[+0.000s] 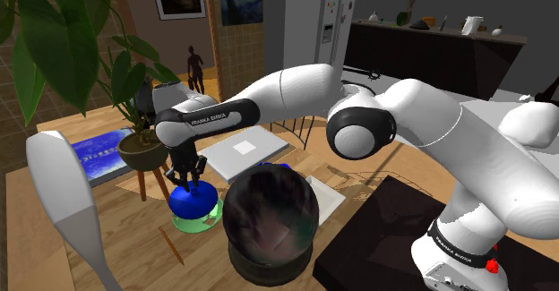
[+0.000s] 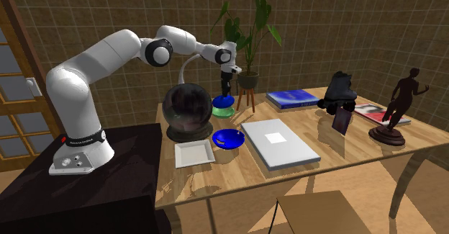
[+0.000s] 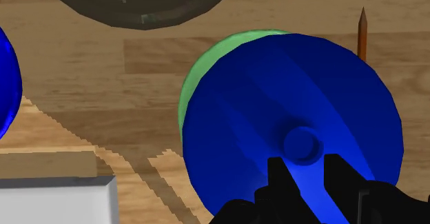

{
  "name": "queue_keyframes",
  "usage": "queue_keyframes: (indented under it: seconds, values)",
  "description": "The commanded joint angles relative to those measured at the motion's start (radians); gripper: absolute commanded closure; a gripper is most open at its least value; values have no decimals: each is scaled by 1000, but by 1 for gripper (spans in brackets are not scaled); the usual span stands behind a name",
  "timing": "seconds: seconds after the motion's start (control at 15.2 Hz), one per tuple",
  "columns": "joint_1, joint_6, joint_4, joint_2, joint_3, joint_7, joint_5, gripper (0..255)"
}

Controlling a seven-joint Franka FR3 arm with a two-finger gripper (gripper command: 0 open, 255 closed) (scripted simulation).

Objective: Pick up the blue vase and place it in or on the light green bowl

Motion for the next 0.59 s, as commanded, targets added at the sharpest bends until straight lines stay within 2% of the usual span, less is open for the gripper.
queue_keyframes:
  seconds: [0.0, 0.53]
  values:
    - [0, 14, 6, 19, 0, -1, 0, 255]
    - [0, 47, 9, 54, 0, -4, 0, 255]
